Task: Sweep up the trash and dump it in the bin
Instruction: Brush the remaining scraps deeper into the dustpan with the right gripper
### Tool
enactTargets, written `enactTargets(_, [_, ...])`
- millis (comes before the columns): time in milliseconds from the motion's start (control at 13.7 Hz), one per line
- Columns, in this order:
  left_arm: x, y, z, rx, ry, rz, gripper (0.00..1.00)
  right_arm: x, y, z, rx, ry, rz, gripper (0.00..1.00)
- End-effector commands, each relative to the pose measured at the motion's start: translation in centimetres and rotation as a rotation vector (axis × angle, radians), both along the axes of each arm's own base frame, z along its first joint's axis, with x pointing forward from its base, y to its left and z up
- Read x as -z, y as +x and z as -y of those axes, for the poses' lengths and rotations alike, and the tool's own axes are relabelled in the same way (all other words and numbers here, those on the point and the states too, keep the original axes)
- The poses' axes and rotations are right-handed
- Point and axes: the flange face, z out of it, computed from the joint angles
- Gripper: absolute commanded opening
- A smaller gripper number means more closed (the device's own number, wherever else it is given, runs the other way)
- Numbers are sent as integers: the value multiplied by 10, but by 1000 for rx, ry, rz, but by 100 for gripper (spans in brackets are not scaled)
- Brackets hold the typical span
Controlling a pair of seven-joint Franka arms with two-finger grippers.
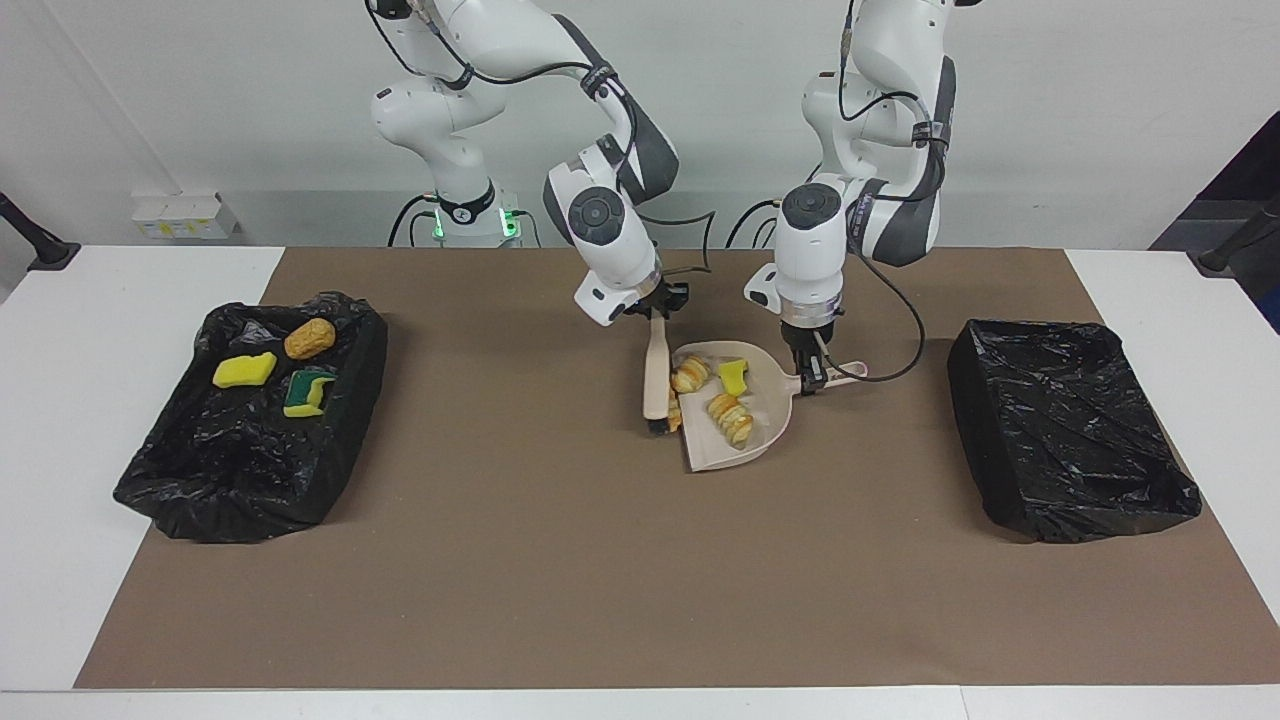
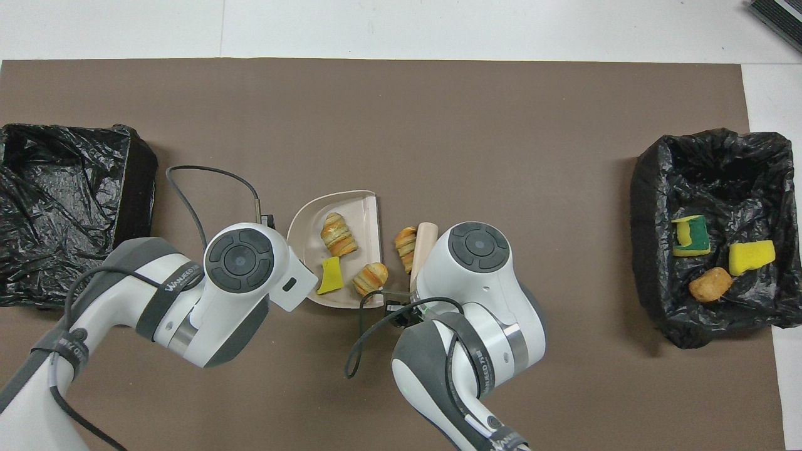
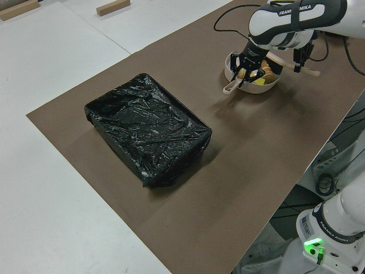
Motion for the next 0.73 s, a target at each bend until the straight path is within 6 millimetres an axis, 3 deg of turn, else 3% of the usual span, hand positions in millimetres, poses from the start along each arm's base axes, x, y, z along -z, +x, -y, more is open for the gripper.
enactTargets(0, [5,-15,-6,-35,33,-25,0,-6,3,-9,-64,128,28,0])
enactTargets(219, [4,-17,-6,-51,40,-26,0,-28,23,20,-40,179,17,0])
enactTargets(437, [4,-19,-2,-59,39,-23,0,-72,24,16,2,292,16,0])
enactTargets(656, [4,-19,-3,-60,38,-22,0,-79,21,24,-36,262,10,0])
